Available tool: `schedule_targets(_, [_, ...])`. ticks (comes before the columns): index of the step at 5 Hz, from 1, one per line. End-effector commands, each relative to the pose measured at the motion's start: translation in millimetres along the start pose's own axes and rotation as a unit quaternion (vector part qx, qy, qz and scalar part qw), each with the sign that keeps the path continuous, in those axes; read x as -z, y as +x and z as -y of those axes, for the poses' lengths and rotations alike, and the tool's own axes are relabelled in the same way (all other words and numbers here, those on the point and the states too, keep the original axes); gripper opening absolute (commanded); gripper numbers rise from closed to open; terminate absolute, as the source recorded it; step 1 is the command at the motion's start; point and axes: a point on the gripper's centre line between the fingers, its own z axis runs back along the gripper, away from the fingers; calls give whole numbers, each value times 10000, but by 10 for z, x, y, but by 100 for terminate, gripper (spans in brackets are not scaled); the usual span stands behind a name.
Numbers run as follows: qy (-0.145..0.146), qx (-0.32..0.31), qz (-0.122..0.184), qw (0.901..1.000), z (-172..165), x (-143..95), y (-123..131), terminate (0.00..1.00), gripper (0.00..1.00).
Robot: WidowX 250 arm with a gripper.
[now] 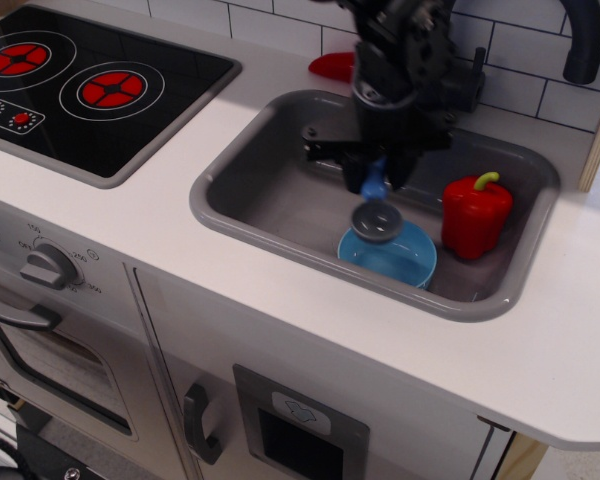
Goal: Put spoon in bowl sink
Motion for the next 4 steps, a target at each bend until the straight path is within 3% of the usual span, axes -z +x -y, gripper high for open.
schedule_targets(1, [-66,-203,363,9991,27,-14,22,0,100])
schedule_targets(2, [-17,-139,232,9996,7,36,-32,0,100])
schedule_targets(4, [-424,-74,200,9989,-68,-184,-12,0,100])
